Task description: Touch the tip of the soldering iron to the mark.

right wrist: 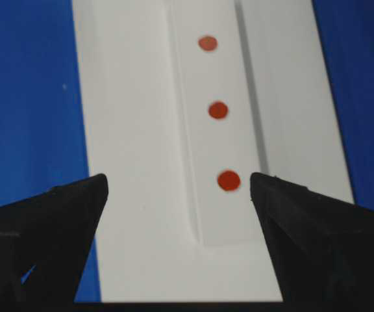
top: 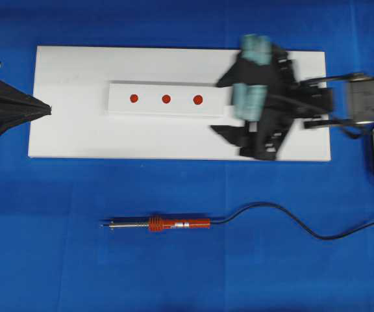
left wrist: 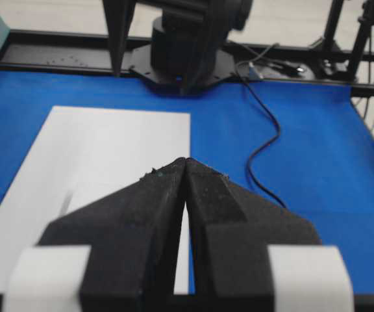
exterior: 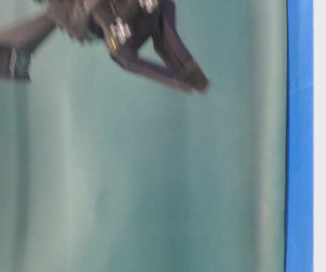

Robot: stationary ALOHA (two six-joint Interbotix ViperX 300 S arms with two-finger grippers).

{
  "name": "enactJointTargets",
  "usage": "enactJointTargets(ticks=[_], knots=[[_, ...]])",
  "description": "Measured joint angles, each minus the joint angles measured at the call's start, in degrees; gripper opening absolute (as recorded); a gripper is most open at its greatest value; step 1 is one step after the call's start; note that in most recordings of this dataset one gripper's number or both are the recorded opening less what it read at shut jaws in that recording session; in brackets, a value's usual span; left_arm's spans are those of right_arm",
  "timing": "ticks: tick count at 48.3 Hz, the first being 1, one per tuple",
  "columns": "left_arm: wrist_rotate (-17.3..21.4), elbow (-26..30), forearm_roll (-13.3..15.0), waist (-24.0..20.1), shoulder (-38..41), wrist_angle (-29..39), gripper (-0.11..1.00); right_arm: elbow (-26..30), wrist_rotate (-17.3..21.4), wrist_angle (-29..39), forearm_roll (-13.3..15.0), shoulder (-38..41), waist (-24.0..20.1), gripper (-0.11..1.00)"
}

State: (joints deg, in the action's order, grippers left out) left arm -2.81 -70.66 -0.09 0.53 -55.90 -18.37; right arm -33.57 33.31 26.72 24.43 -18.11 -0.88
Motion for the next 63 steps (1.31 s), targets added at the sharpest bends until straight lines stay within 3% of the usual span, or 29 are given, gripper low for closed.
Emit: enactJointTargets(ticks=[19,30,45,63], knots=[[0.0,0.0,0.1,0.0,0.0,0.0,0.00,-17.1,0.1,-6.4,0.8,-25.4,0.9,0.80],[0.0,0.0,0.0,0.0,0.0,0.0,0.00,-25.6,0.3,-7.4,1.0,-35.7,1.1,0.80],[0.0,0.0,0.1,0.0,0.0,-0.1,0.00,-34.5,0.6,-12.3,0.8,-41.7,2.2,0.80],[0.0,0.0,0.1,0.0,0.0,-0.2,0.00,-36.9,0.6,-16.0,0.8,-42.1,3.5,0.80]])
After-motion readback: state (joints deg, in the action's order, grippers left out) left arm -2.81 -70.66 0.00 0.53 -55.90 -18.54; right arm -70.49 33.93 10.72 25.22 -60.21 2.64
